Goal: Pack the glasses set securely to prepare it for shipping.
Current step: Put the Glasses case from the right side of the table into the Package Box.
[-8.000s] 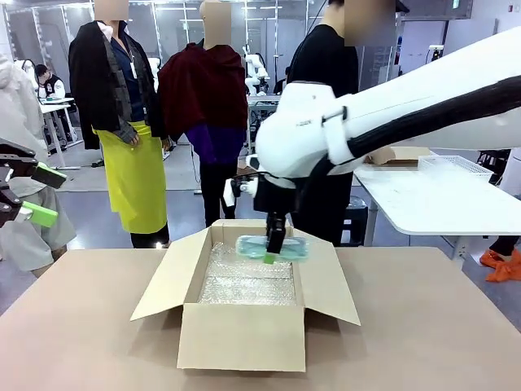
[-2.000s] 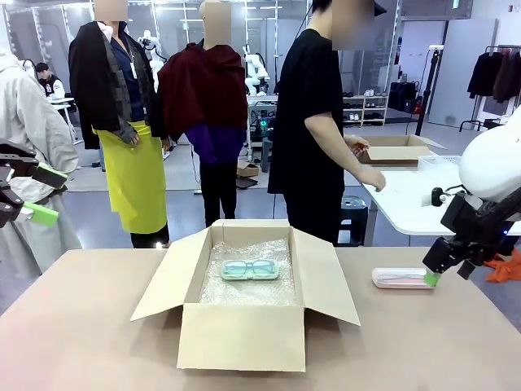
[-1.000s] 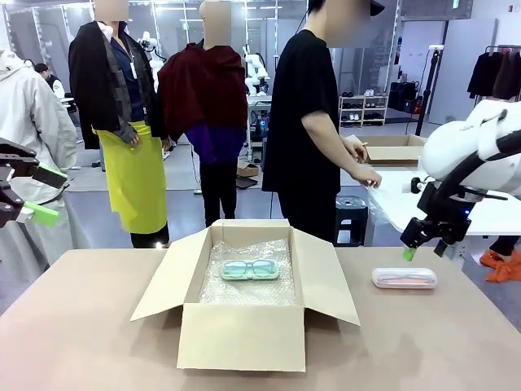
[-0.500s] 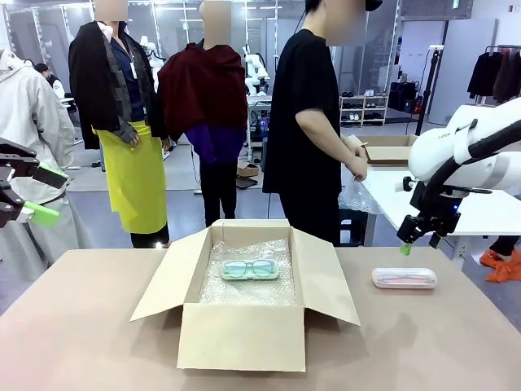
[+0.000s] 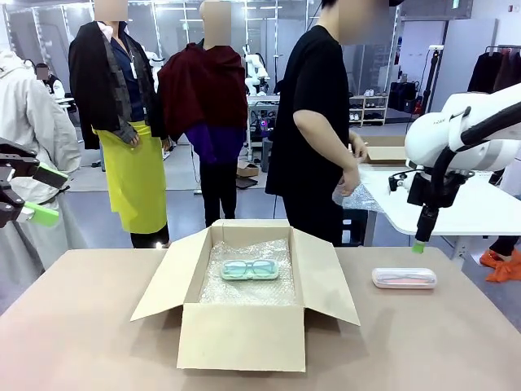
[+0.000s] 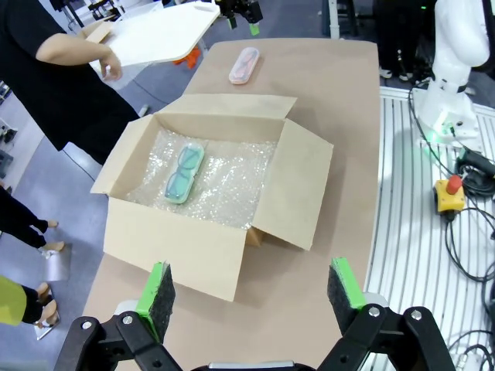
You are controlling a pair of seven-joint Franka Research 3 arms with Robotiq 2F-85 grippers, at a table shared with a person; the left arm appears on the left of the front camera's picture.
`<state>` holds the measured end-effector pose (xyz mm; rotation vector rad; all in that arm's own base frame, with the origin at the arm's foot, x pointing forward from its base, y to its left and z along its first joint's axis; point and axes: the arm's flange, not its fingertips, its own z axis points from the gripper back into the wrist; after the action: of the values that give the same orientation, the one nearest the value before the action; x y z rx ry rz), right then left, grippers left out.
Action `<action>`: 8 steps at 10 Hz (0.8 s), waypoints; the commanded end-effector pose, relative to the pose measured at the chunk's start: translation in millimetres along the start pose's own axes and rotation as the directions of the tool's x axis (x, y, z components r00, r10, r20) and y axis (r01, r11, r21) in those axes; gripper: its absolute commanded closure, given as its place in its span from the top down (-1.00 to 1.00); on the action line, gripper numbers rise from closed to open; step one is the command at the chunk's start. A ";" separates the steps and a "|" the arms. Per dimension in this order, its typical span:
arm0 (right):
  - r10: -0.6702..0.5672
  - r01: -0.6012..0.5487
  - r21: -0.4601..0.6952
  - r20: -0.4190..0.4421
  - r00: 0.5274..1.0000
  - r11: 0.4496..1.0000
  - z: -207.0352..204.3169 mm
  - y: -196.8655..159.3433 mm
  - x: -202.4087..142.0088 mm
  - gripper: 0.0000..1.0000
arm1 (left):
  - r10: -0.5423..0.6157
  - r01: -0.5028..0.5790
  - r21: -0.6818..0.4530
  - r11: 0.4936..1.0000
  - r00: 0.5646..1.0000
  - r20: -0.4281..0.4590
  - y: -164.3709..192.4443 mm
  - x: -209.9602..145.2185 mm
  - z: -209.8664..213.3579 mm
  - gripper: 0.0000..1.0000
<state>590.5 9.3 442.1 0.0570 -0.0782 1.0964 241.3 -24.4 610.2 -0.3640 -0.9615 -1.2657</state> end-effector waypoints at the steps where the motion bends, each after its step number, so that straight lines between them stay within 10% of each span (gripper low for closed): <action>1: 0.189 -0.189 0.015 0.001 0.982 0.982 -11.1 -9.9 1.8 1.00 | -0.016 0.016 -0.005 1.000 1.000 0.021 1.4 1.2 0.9 1.00; 8: 0.413 -0.411 0.043 -0.062 0.909 0.911 -67.6 -3.9 12.5 1.00 | -0.016 0.016 -0.005 1.000 1.000 0.021 1.4 1.2 0.9 1.00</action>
<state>602.8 28.0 380.4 0.0410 0.0099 1.5123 241.3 -24.4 610.2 -0.3645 -0.9616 -1.2656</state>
